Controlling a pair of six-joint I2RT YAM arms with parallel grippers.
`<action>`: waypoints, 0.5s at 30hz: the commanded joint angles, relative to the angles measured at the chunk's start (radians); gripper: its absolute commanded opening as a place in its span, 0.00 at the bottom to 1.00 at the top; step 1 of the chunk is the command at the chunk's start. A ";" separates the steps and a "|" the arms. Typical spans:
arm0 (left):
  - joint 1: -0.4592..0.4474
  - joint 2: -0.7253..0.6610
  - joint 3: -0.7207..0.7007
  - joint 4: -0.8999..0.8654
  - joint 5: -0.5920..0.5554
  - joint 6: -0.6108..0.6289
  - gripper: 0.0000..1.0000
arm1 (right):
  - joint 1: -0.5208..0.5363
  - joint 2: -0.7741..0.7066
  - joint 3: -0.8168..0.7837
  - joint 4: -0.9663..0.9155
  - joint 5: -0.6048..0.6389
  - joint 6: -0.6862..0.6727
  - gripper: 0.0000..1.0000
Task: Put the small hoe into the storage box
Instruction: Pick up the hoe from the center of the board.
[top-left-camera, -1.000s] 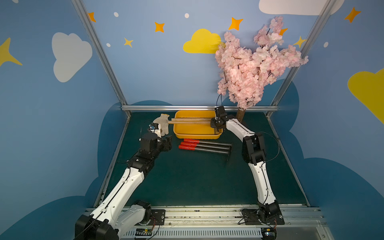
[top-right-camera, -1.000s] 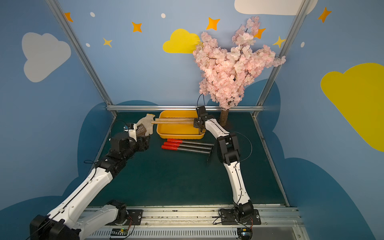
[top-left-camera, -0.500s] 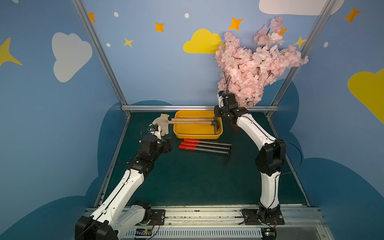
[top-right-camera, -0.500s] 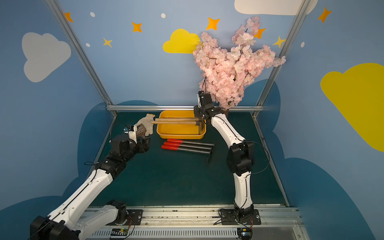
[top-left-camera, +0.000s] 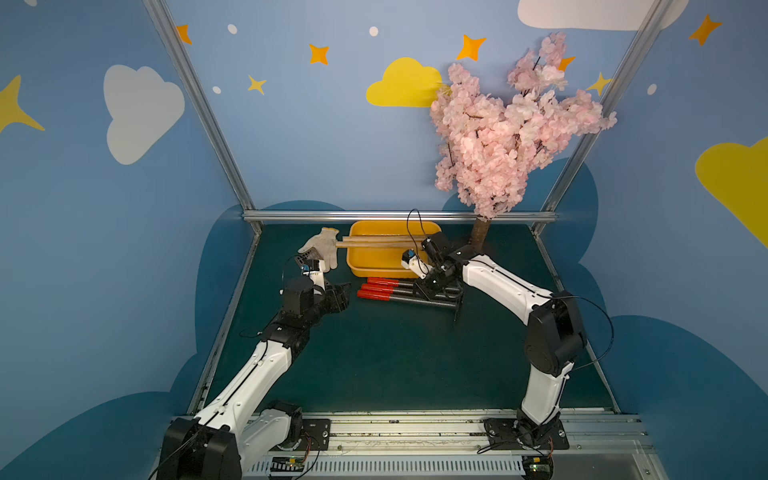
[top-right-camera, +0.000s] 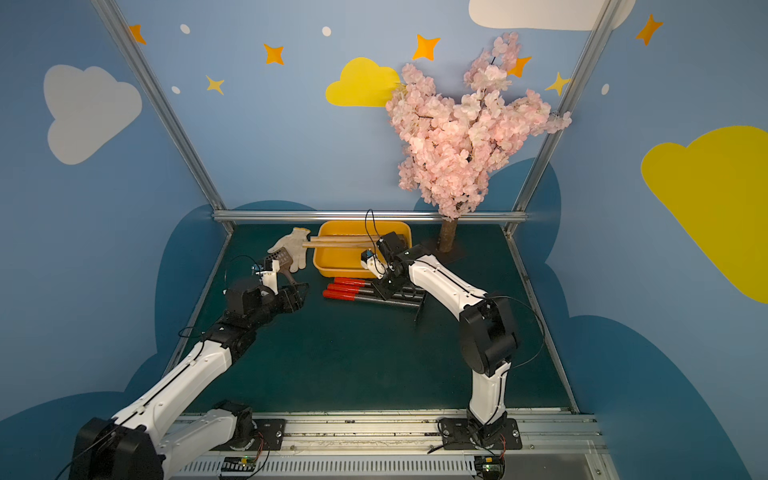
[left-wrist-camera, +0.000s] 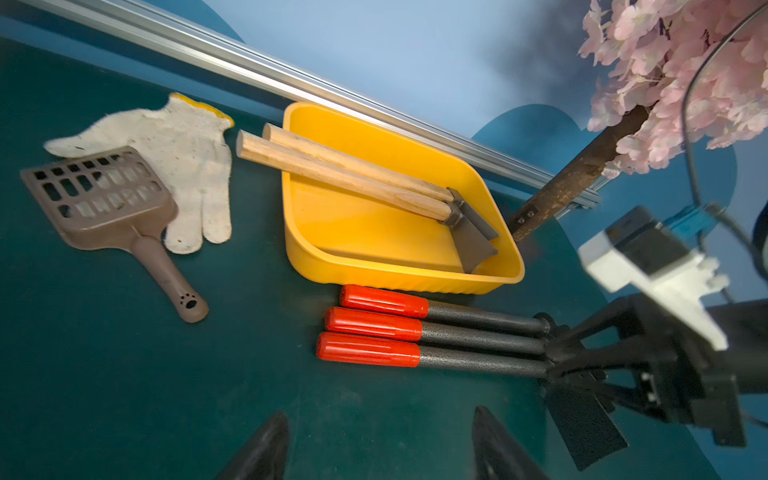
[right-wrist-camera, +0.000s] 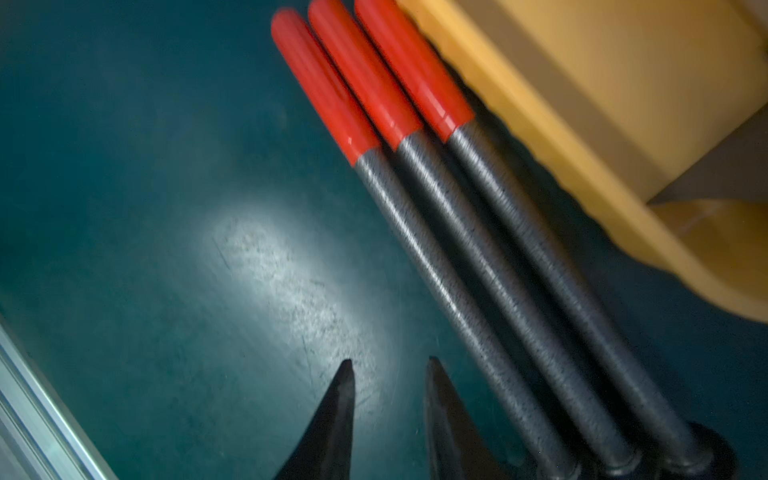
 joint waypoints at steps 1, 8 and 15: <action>0.004 0.016 0.004 0.076 0.080 -0.015 0.70 | 0.020 -0.019 -0.031 -0.054 0.120 -0.036 0.31; 0.004 -0.015 0.000 0.037 0.086 -0.001 0.70 | 0.034 0.048 -0.091 0.058 0.295 -0.041 0.30; 0.003 -0.047 0.007 -0.008 0.066 0.015 0.70 | 0.025 0.091 -0.101 0.112 0.286 -0.065 0.29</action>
